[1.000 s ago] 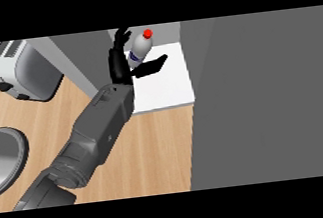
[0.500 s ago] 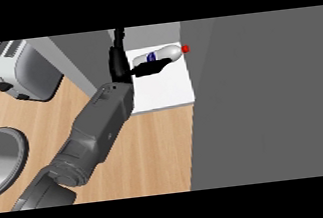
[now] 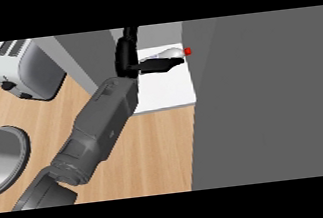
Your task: Pick up the bottled water, place it into the cabinet and close the cabinet
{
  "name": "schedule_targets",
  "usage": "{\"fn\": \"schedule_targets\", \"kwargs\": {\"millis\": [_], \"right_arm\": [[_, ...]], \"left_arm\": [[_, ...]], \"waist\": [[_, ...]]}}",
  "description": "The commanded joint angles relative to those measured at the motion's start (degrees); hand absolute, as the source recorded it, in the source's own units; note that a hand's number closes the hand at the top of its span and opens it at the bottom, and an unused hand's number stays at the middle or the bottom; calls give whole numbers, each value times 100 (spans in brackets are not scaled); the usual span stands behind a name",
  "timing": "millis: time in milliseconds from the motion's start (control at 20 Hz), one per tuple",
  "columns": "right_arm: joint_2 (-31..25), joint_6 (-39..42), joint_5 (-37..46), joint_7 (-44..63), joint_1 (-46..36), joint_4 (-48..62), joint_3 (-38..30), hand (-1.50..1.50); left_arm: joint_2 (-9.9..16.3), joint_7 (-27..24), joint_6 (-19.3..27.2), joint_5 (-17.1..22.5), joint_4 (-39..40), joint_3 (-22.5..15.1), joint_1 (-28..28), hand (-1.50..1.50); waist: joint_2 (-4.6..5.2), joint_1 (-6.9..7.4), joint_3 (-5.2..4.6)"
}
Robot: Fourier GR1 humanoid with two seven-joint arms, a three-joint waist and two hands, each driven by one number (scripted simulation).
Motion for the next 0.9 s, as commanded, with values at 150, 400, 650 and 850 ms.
{"fn": "schedule_targets", "kwargs": {"millis": [150,400,650,850], "right_arm": [[-45,22,-103,276,124,-471,-116,-150],[-94,116,-56,59,573,-576,-182,-150],[-137,9,103,512,391,-853,11,-150],[-248,88,362,522,131,-614,57,-150]], "left_arm": [[-2,145,-562,380,-929,-205,468,-150],[-2,605,-393,409,-1989,-471,969,-150],[11,883,158,374,-3513,-1212,2202,150],[394,1027,201,287,-4718,-1454,3228,150]], "waist": [[-81,189,2],[-138,356,6],[-170,455,4],[-155,486,2]]}}
